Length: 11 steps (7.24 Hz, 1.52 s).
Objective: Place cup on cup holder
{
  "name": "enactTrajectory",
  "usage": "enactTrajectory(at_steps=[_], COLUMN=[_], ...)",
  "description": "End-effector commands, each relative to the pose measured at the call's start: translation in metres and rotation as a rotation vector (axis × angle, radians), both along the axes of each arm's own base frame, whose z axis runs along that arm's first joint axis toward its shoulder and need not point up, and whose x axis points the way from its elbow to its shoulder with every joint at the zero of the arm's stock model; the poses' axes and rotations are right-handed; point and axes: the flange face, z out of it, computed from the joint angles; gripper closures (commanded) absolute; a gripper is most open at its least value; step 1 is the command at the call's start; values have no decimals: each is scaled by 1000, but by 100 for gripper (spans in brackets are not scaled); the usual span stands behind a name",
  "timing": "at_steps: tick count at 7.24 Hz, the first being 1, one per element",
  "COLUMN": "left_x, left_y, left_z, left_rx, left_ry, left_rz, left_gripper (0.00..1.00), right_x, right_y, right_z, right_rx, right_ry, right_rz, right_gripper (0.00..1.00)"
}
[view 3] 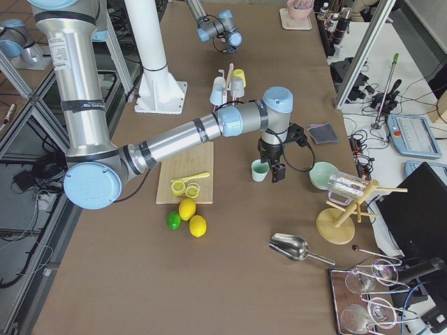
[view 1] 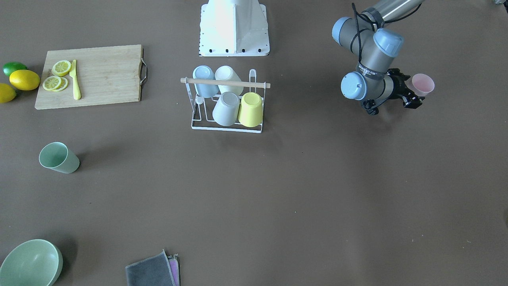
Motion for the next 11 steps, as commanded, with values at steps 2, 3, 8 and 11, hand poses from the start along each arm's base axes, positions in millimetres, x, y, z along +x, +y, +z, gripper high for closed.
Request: enactTrajectory(at_steps=[2, 3, 8, 11], left_x=[-11, -13, -25, -25], left_y=[7, 9, 16, 15], left_z=[23, 30, 50, 47], left_rx=[1, 3, 7, 14], left_ry=[1, 4, 11, 21], left_rz=[0, 0, 0, -4], left_gripper=[2, 2, 2, 3], right_x=[-73, -93, -166, -226], right_y=[-14, -19, -46, -67], right_z=[-48, -61, -93, -108], right_rx=[-47, -33, -45, -85], right_ry=[63, 121, 289, 381], right_rz=[-118, -144, -357, -436], right_gripper=[0, 0, 0, 0])
